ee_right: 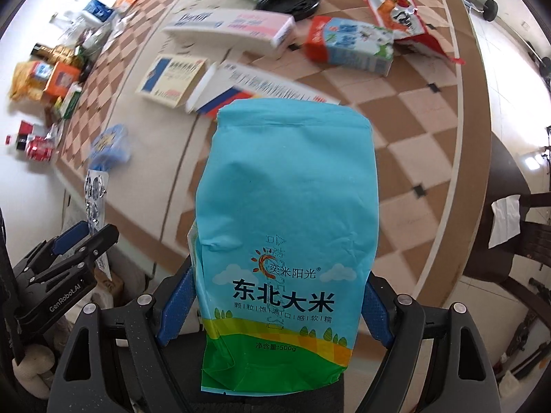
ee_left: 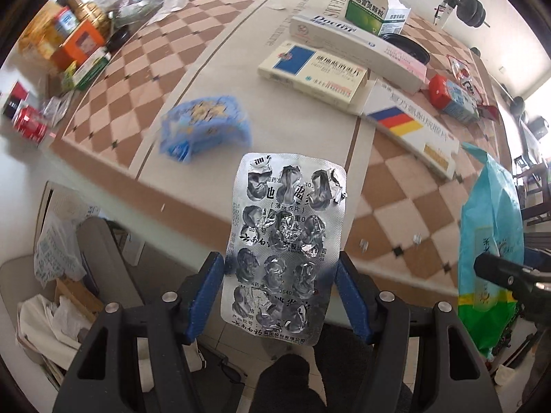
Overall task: Collect trash
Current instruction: 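Carry blister pack and rice bag over the white bin and release both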
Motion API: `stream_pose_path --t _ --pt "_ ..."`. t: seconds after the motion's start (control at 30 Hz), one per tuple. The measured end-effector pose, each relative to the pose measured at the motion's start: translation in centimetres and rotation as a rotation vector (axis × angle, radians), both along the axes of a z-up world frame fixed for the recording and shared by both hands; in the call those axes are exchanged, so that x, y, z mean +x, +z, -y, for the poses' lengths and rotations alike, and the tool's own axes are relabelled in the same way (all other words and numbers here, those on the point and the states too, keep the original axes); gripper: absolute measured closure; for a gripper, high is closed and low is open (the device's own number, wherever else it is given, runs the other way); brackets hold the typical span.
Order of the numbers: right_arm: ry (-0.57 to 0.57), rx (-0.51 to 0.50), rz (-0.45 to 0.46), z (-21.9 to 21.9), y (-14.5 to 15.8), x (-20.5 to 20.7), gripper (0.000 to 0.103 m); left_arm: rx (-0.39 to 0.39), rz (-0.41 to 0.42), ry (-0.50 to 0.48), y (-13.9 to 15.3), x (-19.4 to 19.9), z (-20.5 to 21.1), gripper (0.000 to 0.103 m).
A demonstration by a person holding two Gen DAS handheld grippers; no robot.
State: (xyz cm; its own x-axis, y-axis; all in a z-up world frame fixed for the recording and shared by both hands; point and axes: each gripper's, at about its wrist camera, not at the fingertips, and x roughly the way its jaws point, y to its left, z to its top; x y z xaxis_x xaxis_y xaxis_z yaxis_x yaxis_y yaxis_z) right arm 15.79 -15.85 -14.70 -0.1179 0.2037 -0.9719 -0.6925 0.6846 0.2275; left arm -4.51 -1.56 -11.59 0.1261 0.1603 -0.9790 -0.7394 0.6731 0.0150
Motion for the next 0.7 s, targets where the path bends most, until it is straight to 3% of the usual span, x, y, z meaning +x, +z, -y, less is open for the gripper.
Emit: stream_pose_path --t 0.1,0.2,0.33,0.5,0.7 --pt "0.012 -0.003 -0.005 1.3 -0.3 -4.4 0.018 -0.006 0.005 0.007 -1.8 -2.7 0.8 0.041" --pt "0.032 -0.022 -0.001 2.8 -1.4 -9.5 0.018 -0.011 0.009 0.024 -5.9 -4.5 1.4 0.041" --pt "0.082 -0.061 -0.024 4.5 -4.8 -15.7 0.018 -0.053 -0.007 0.054 -9.7 -8.3 2.7 0.041" --pt "0.115 -0.153 -0.067 5.7 -12.4 -20.6 0.02 -0.145 -0.062 0.1 -17.8 -10.9 3.2 0.041" --pt "0.128 -0.195 -0.093 4.4 -24.1 -22.1 0.022 -0.228 -0.086 0.142 -29.2 -10.7 1.6 0.041"
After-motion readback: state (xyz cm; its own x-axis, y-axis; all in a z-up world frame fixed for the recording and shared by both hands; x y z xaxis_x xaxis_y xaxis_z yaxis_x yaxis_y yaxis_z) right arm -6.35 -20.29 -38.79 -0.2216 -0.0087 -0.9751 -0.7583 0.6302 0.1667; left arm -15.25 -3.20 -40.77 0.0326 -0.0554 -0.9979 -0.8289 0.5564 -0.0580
